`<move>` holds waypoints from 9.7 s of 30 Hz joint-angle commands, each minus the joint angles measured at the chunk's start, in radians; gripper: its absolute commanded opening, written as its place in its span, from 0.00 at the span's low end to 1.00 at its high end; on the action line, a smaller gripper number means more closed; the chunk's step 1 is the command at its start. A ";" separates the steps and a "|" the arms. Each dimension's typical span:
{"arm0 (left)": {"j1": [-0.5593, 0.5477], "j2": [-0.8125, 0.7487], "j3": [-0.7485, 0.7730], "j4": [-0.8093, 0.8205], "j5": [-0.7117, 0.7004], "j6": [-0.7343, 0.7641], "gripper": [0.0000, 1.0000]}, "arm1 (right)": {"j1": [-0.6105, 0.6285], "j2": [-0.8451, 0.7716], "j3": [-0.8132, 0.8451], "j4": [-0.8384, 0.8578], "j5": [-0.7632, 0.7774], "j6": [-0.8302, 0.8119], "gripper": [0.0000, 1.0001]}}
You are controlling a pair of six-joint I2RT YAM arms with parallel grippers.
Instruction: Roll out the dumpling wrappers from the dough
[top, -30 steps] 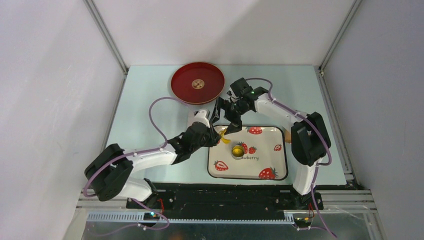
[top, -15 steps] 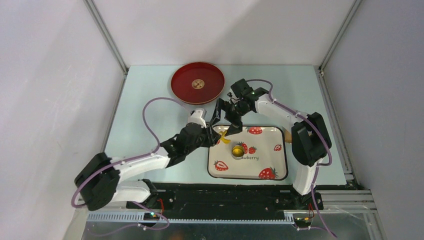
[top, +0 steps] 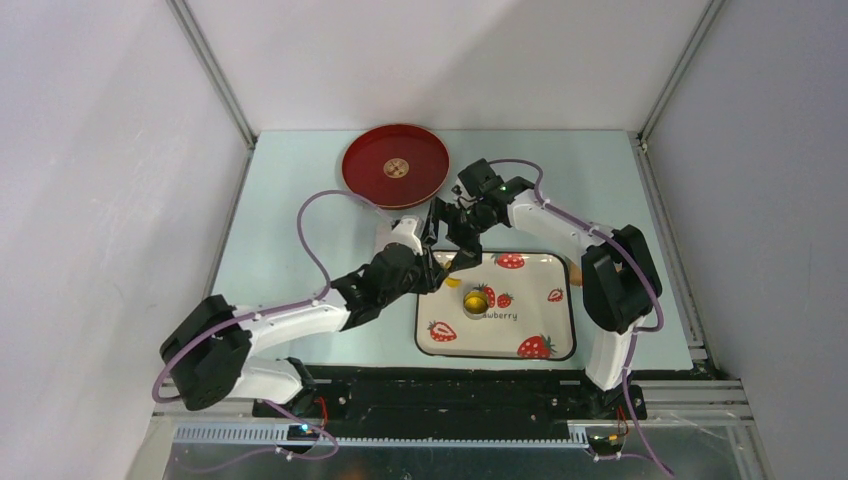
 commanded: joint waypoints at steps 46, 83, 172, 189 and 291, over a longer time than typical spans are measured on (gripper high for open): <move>-0.002 -0.185 -0.084 0.060 -0.131 -0.066 0.40 | 0.050 -0.101 -0.075 0.014 -0.062 0.036 0.99; -0.073 -0.317 -0.134 0.073 0.109 0.389 0.46 | -0.027 -0.104 -0.075 0.066 -0.186 0.118 0.99; 0.085 0.013 0.011 -0.111 0.314 -0.043 0.75 | -0.295 -0.353 -0.261 -0.270 0.162 -0.354 0.89; -0.004 0.403 0.322 -0.315 0.393 -0.130 0.45 | -0.485 -0.505 -0.567 -0.202 0.061 -0.404 0.71; 0.388 0.403 0.847 -0.642 0.363 0.108 0.59 | -0.654 -0.613 -0.633 -0.138 -0.036 -0.438 0.85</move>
